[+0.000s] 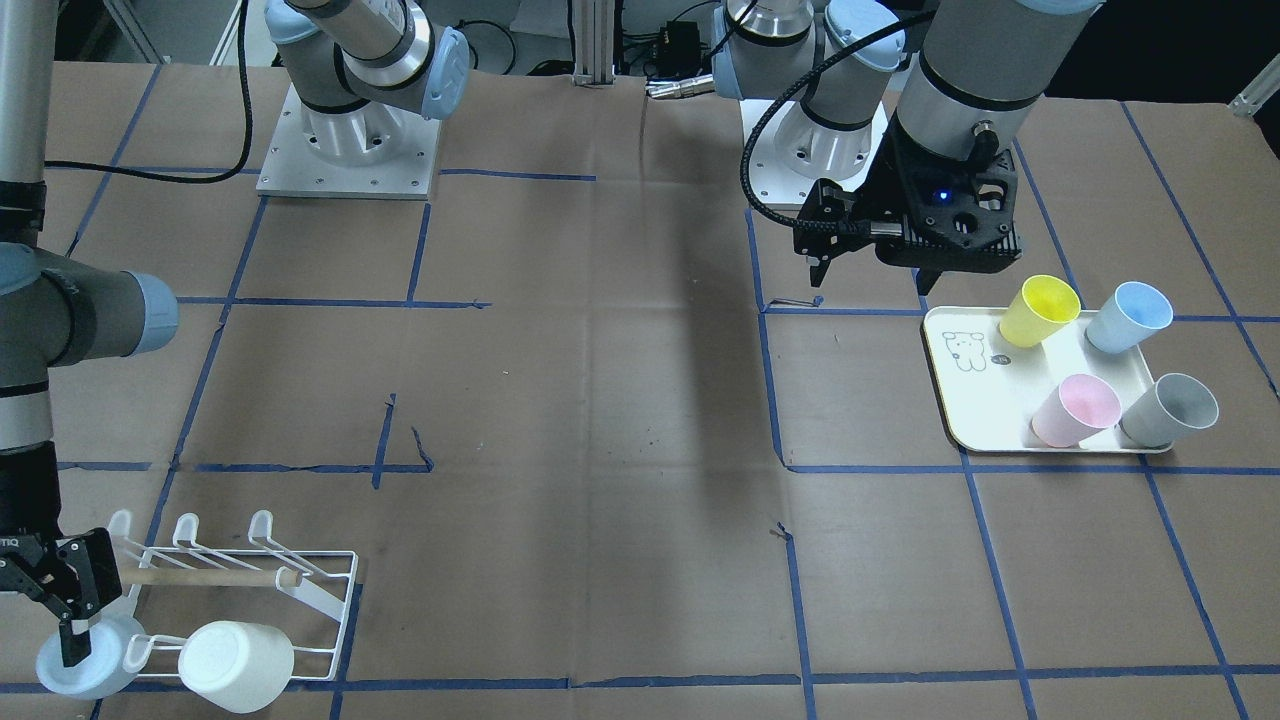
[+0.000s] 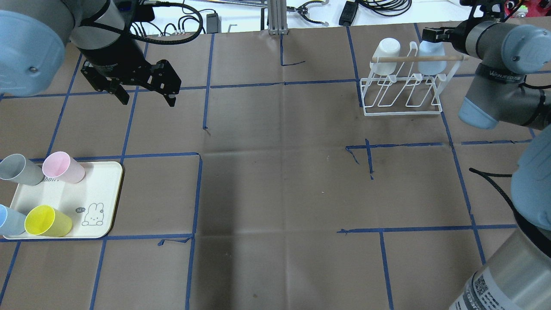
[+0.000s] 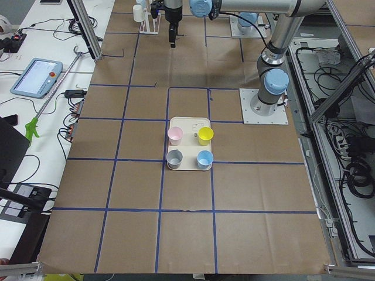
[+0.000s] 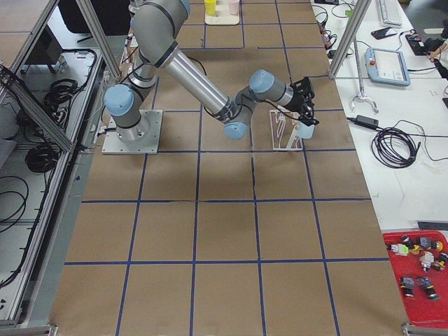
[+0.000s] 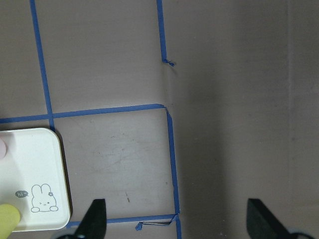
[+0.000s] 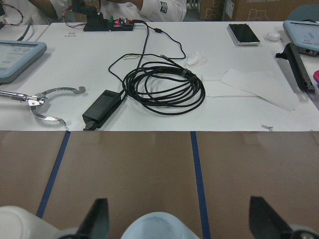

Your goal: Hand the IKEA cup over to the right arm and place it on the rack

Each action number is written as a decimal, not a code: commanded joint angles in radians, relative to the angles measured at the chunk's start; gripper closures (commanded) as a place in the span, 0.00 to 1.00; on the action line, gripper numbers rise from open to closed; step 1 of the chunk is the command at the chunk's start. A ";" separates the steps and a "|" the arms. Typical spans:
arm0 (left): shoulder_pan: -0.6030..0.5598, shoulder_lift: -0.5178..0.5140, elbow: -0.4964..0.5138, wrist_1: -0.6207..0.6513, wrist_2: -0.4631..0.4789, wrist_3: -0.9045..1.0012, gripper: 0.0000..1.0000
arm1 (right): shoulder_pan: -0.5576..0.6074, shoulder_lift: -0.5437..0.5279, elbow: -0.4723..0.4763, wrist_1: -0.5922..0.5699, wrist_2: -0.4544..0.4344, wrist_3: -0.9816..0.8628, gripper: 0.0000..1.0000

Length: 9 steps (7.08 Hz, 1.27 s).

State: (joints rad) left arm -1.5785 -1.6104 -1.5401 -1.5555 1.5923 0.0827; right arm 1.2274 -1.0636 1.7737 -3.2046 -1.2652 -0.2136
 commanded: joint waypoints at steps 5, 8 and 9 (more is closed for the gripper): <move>0.000 0.001 0.002 0.000 -0.002 -0.001 0.00 | 0.029 -0.377 -0.048 0.856 -0.098 -0.009 0.00; 0.000 0.001 0.000 0.000 -0.002 -0.001 0.00 | 0.071 -0.446 -0.151 1.365 -0.118 -0.001 0.00; 0.000 0.001 0.000 0.000 -0.002 -0.001 0.00 | 0.131 -0.458 -0.154 1.529 -0.202 -0.003 0.00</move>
State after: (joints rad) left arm -1.5785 -1.6094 -1.5395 -1.5555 1.5907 0.0813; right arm 1.3014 -1.5039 1.6357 -1.8786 -1.3999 -0.2151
